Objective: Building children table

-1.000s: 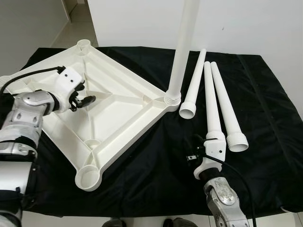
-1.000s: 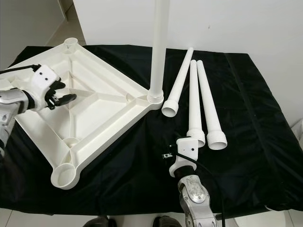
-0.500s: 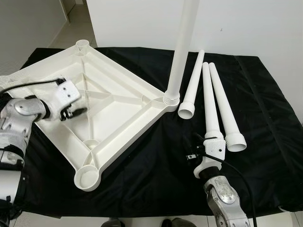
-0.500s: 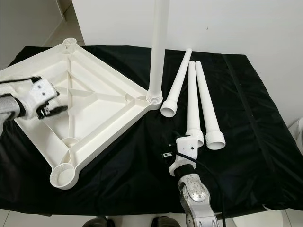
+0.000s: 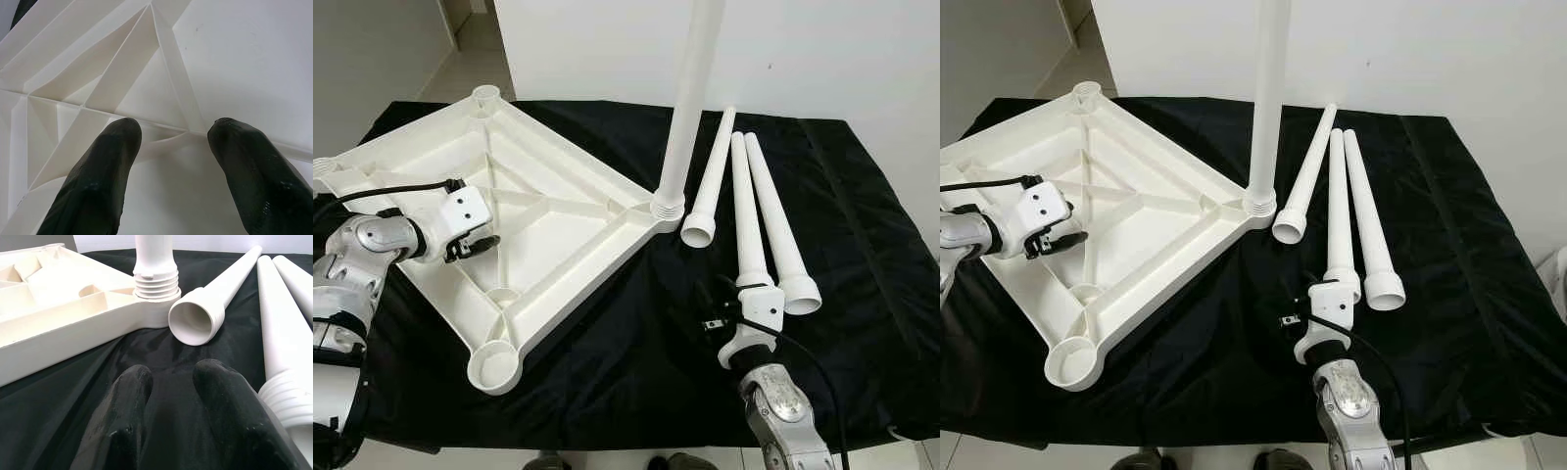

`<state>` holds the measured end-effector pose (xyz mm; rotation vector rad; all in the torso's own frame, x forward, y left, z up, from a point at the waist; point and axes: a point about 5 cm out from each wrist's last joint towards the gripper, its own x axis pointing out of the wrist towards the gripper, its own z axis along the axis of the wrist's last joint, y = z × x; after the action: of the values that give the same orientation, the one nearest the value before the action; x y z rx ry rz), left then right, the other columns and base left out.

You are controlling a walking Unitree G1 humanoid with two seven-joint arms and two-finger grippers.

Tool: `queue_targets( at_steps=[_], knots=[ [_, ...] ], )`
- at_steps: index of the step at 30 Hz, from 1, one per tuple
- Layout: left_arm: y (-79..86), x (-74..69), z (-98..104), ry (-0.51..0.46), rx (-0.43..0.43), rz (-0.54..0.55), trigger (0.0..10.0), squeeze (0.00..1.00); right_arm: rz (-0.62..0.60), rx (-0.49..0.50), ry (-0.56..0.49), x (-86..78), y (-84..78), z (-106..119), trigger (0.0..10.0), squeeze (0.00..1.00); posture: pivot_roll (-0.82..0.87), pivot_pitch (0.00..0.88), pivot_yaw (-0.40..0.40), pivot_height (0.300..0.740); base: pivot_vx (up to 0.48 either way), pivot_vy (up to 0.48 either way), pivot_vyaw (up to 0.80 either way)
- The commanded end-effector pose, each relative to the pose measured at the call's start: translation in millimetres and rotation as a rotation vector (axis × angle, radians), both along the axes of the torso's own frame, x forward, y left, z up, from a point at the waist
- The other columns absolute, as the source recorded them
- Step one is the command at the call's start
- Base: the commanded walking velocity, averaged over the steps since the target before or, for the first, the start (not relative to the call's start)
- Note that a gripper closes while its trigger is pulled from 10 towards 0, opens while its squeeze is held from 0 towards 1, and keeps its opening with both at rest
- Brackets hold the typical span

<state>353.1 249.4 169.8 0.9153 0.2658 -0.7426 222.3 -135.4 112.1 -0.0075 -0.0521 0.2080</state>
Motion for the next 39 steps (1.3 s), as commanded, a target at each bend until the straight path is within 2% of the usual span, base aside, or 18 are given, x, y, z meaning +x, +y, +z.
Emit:
queue_targets(
  at_steps=[1, 4, 5, 7, 15, 20, 21, 22, 23, 24, 26, 27, 29, 30, 35, 36, 37, 39],
  knots=[
    [3.0, -7.3, -15, 0.081, 0.042, -0.034, 10.0, 0.00, -0.004, 0.006, 0.015, -1.2, 0.4, -4, 10.0, 0.00, -0.02, 0.050, 0.012, 0.740, 0.000, 0.000, 0.00],
    [8.9, -3.6, -9, 0.041, 0.043, 0.014, 10.0, 0.00, -0.004, 0.008, 0.015, -1.6, 1.0, -4, 10.0, 0.00, -0.02, 0.051, 0.010, 0.740, 0.000, 0.000, 0.00],
    [23.9, 1.3, 1, -0.023, 0.076, 0.106, 10.0, 0.00, 0.000, 0.008, 0.018, -2.4, 1.6, -4, 10.0, 0.00, -0.02, 0.054, 0.010, 0.740, 0.000, 0.000, 0.00],
    [28.1, 2.3, 4, -0.037, 0.081, 0.133, 10.0, 0.00, 0.002, 0.007, 0.019, -2.7, 1.6, -4, 10.0, 0.00, -0.02, 0.054, 0.010, 0.740, 0.000, 0.000, 0.00],
    [38.8, 0.2, 8, -0.057, 0.097, 0.171, 10.0, 0.00, -0.005, 0.005, 0.020, -3.2, -1.0, -4, 10.0, 0.00, -0.02, 0.055, 0.006, 0.740, 0.000, 0.000, 0.00],
    [35.5, -5.9, -9, 0.014, 0.141, 0.122, 10.0, 0.00, 0.004, 0.001, 0.021, -2.8, 0.6, -5, 10.0, 0.00, -0.02, 0.055, 0.003, 0.740, 0.000, 0.000, 0.00],
    [27.8, -8.7, -16, 0.053, 0.128, 0.068, 10.0, 0.00, 0.005, 0.001, 0.019, -2.2, 0.4, -4, 10.0, 0.00, -0.02, 0.054, 0.002, 0.740, 0.000, 0.000, 0.00],
    [27.8, -8.7, -16, 0.053, 0.128, 0.068, 10.0, 0.00, 0.005, 0.001, 0.019, -2.2, 0.4, -4, 10.0, 0.00, -0.02, 0.054, 0.002, 0.740, 0.000, 0.000, 0.00],
    [17.6, -11.3, -22, 0.089, 0.098, 0.015, 10.0, 0.00, 0.005, 0.001, 0.018, -1.6, -0.2, -4, 10.0, 0.00, -0.02, 0.053, 0.001, 0.740, 0.000, 0.000, 0.00],
    [17.6, -11.3, -22, 0.089, 0.098, 0.015, 10.0, 0.00, 0.005, 0.001, 0.018, -1.6, -0.2, -4, 10.0, 0.00, -0.02, 0.053, 0.001, 0.740, 0.000, 0.000, 0.00],
    [-6.8, -19.4, -37, 0.177, 0.040, -0.108, 10.0, 0.00, 0.004, -0.002, 0.015, -1.2, -1.0, -3, 10.0, 0.00, -0.02, 0.053, -0.001, 0.740, 0.000, 0.000, 0.00],
    [-6.8, -19.4, -37, 0.177, 0.040, -0.108, 10.0, 0.00, 0.004, -0.002, 0.015, -1.2, -1.0, -3, 10.0, 0.00, -0.02, 0.053, -0.001, 0.740, 0.000, 0.000, 0.00],
    [-30.4, -24.2, -45, 0.216, -0.022, -0.187, 10.0, 0.00, 0.005, -0.002, 0.015, -1.3, -1.0, -3, 10.0, 0.00, -0.03, 0.052, -0.004, 0.740, 0.000, 0.000, 0.00],
    [-30.4, -24.2, -45, 0.216, -0.022, -0.187, 10.0, 0.00, 0.005, -0.002, 0.015, -1.3, -1.0, -3, 10.0, 0.00, -0.03, 0.052, -0.004, 0.740, 0.000, 0.000, 0.00],
    [-55.4, -26.4, -48, 0.224, -0.085, -0.265, 10.0, 0.00, 0.007, -0.004, 0.014, -0.8, -0.8, -2, 10.0, 0.00, -0.03, 0.045, -0.003, 0.740, 0.000, 0.000, 0.00],
    [-55.4, -26.4, -48, 0.224, -0.085, -0.265, 10.0, 0.00, 0.007, -0.004, 0.014, -0.8, -0.8, -2, 10.0, 0.00, -0.03, 0.045, -0.003, 0.740, 0.000, 0.000, 0.00],
    [-64.0, -26.2, -48, 0.218, -0.099, -0.286, 10.0, 0.00, 0.006, -0.007, 0.013, -0.4, -1.8, -2, 10.0, 0.00, -0.03, 0.040, 0.000, 0.740, 0.000, 0.000, 0.00],
    [-68.2, -25.5, -49, 0.210, -0.100, -0.294, 10.0, 0.00, 0.003, -0.009, 0.012, -0.3, -2.4, -2, 10.0, 0.00, -0.03, 0.039, 0.003, 0.740, 0.000, 0.000, 0.00]
  ],
)
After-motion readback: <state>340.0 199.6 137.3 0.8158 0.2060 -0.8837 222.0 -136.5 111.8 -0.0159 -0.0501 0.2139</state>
